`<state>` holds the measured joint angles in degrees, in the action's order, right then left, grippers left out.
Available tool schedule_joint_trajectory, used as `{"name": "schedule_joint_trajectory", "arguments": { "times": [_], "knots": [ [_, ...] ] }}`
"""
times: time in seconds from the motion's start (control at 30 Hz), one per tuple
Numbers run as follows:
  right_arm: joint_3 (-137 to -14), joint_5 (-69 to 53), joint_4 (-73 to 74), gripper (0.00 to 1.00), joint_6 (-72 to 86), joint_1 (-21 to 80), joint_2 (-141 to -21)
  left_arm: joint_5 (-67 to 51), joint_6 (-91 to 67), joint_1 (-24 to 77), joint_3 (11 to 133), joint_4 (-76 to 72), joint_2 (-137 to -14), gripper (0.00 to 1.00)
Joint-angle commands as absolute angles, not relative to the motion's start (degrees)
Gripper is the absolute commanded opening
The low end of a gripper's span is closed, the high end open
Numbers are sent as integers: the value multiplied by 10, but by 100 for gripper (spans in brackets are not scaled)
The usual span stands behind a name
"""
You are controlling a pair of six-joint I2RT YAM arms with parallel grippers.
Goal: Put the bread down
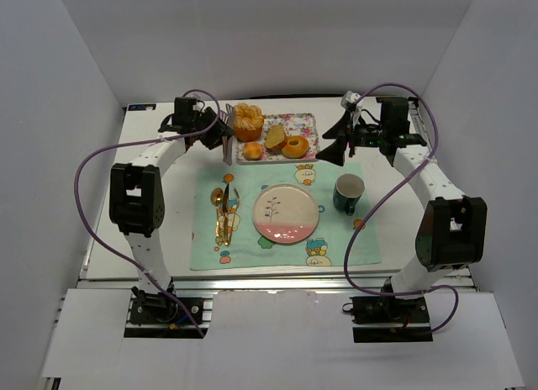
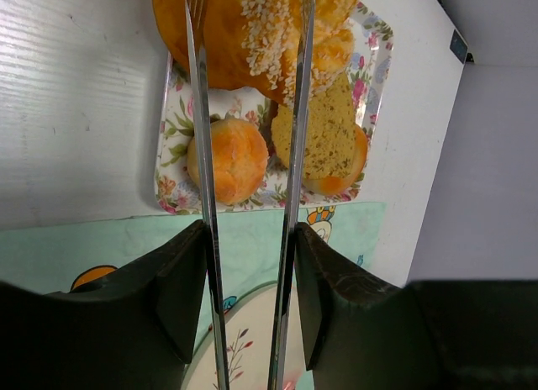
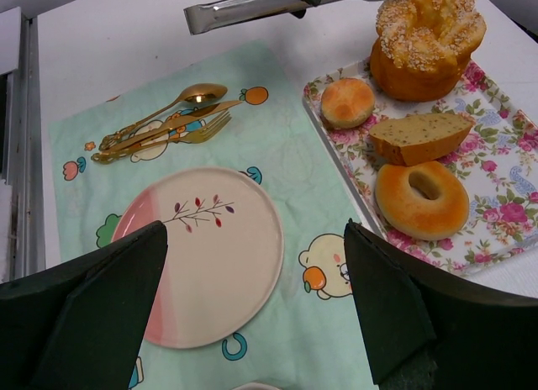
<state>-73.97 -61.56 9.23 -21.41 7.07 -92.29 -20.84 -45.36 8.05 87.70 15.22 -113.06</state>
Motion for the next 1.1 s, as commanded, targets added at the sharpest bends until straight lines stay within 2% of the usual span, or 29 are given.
{"name": "schedule_joint_trajectory", "arguments": {
  "times": [0.0,0.3,0.73,1.07],
  "knots": [
    [-734,-622,80,89,-216,66,-904,-236,-462,81,899,142,-1124,54],
    [-732,-621,80,89,-216,66,-905,-268,-477,80,905,128,-1137,54],
    [-729,-625,74,90,-209,65,-904,-238,-423,80,942,230,-1147,56],
    [-726,-627,70,89,-207,65,-902,-256,-419,80,956,233,-1150,57]
  ]
}}
